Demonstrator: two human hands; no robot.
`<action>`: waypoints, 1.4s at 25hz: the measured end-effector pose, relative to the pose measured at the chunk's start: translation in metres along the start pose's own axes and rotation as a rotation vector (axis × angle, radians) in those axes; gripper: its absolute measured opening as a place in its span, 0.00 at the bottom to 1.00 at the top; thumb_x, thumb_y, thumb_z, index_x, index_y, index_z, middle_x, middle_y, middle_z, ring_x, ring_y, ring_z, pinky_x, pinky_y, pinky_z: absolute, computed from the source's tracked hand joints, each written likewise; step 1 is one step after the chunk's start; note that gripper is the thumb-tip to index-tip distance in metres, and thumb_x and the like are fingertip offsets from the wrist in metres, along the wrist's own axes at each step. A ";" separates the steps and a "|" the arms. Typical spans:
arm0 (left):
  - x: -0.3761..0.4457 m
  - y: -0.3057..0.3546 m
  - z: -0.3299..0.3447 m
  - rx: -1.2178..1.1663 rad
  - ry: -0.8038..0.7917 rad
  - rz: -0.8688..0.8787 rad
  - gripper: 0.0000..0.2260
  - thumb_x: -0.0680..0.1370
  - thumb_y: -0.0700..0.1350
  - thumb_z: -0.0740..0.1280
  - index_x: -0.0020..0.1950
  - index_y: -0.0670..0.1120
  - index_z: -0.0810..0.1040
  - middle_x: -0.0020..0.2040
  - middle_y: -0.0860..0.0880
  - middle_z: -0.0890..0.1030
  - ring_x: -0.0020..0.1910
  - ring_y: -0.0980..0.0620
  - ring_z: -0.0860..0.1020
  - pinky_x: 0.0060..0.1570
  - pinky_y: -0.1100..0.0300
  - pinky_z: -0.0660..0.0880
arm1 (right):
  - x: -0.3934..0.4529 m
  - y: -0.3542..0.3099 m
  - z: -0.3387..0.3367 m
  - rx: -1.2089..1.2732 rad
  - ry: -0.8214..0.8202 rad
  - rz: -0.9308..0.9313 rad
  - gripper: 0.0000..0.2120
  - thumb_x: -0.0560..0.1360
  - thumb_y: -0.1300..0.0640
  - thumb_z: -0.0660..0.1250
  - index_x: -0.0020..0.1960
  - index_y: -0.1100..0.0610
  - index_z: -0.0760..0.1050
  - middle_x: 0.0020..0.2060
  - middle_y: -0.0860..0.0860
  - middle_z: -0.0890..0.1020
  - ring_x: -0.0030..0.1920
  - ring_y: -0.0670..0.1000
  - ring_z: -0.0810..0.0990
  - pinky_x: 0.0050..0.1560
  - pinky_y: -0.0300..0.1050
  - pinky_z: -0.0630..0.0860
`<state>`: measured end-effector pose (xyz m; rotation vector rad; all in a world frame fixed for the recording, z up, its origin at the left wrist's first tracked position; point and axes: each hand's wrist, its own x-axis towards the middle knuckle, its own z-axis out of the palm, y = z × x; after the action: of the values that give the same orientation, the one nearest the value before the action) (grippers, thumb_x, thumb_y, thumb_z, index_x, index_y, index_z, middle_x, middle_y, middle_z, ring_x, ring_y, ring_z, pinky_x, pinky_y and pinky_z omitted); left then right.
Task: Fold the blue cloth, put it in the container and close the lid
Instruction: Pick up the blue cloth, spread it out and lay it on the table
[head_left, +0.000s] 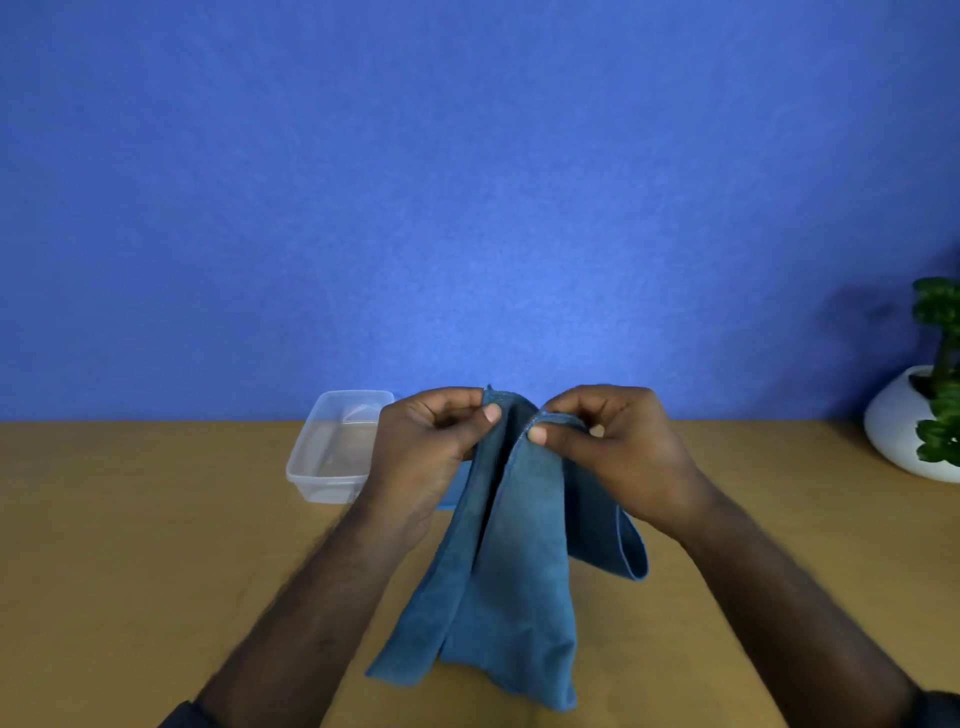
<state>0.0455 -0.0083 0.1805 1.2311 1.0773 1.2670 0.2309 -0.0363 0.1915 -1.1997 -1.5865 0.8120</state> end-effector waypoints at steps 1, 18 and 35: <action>0.000 0.000 0.002 -0.013 -0.006 -0.007 0.08 0.75 0.38 0.73 0.53 0.39 0.84 0.48 0.43 0.88 0.49 0.45 0.86 0.47 0.56 0.83 | 0.000 0.000 0.003 0.124 0.018 0.044 0.03 0.70 0.58 0.77 0.40 0.55 0.83 0.34 0.48 0.84 0.35 0.45 0.80 0.39 0.37 0.75; -0.003 0.014 0.000 0.027 -0.277 0.069 0.06 0.73 0.37 0.73 0.46 0.47 0.87 0.46 0.49 0.88 0.49 0.53 0.85 0.49 0.64 0.79 | 0.009 0.004 0.018 0.225 0.091 0.020 0.08 0.71 0.58 0.75 0.39 0.58 0.77 0.26 0.45 0.79 0.27 0.41 0.74 0.29 0.34 0.69; 0.025 0.080 -0.046 0.177 -0.007 0.294 0.07 0.77 0.33 0.66 0.46 0.44 0.81 0.40 0.47 0.80 0.42 0.50 0.76 0.48 0.57 0.74 | -0.016 0.073 -0.001 -0.233 0.046 0.024 0.13 0.72 0.67 0.70 0.43 0.49 0.74 0.36 0.49 0.79 0.38 0.49 0.76 0.36 0.38 0.71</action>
<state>-0.0052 0.0126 0.2581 1.5714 1.0475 1.4078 0.2565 -0.0300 0.1212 -1.3950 -1.6650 0.6221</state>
